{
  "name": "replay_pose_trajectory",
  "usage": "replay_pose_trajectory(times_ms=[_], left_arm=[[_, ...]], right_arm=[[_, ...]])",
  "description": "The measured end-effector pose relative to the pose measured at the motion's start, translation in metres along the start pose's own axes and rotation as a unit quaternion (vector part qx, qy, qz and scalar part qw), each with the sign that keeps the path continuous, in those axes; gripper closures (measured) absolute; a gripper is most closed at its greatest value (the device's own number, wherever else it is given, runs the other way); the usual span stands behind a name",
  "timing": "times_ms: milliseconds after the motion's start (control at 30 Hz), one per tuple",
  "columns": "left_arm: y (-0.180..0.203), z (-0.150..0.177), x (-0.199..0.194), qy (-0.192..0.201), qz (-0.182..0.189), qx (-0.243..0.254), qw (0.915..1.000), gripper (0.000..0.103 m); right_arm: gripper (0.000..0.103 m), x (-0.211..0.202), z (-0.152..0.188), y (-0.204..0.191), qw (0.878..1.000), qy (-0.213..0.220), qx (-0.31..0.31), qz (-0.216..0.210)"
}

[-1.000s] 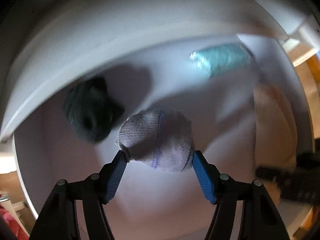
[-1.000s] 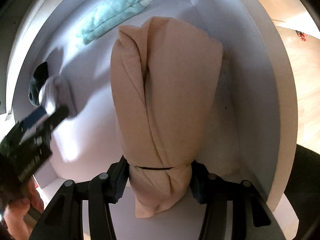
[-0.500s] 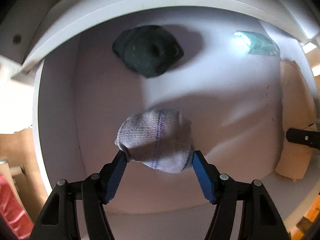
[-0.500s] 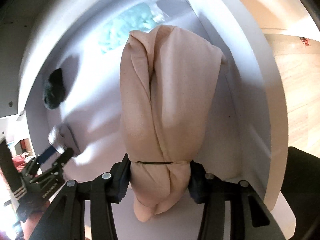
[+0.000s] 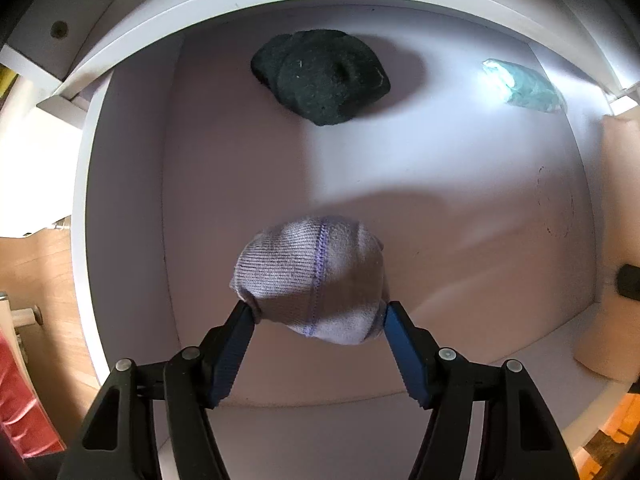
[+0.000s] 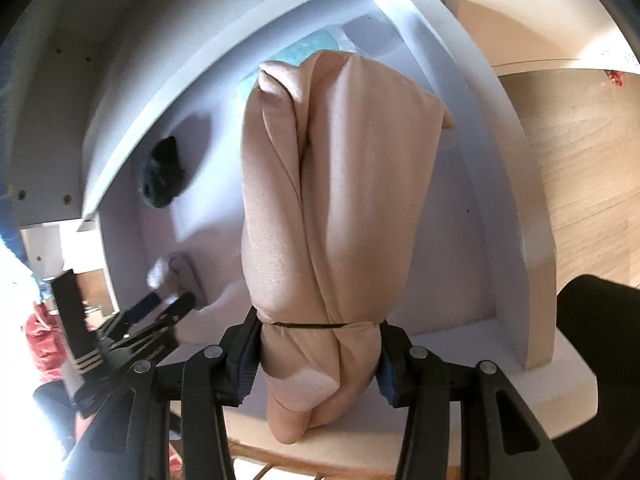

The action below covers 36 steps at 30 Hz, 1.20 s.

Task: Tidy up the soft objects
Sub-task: 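Carry the beige rolled bundle with the right gripper over the gold tray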

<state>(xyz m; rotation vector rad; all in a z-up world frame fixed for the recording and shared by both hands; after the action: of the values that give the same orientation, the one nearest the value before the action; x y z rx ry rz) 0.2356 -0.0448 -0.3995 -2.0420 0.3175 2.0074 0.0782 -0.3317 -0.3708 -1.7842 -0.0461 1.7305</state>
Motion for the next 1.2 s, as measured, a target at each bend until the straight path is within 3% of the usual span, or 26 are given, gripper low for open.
replay_pose_trajectory(times_ms=[233, 733, 967, 1200], left_arm=[[-0.003, 0.003, 0.015, 0.0, 0.003, -0.003, 1.0, 0.036], [-0.008, 0.01, 0.032, 0.0, 0.016, -0.016, 0.9998, 0.036], [-0.016, 0.017, 0.019, -0.002, 0.023, -0.025, 0.9994, 0.036], [-0.018, 0.017, 0.027, 0.002, 0.032, -0.028, 0.9991, 0.036]], right_arm=[[0.055, -0.028, 0.012, -0.011, 0.999, 0.003, -0.014, -0.032], [0.055, -0.089, 0.041, -0.019, 0.998, 0.024, -0.037, -0.055], [0.055, -0.123, 0.064, -0.047, 0.995, 0.025, -0.081, -0.053], [0.055, -0.186, 0.057, -0.097, 0.987, 0.046, -0.148, -0.048]])
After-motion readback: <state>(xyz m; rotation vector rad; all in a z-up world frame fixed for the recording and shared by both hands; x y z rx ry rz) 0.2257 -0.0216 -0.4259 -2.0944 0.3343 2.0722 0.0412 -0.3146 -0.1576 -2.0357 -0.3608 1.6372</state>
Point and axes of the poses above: each gripper's, at about its wrist camera, not at the fingertips, and x roughly the way its jaws point, y to its right, z to its underside, the point moved 2 cm from there along x, roughly the way its jaws point, and after that the axes turned 1 degree about -y, right-handed, at the moved point
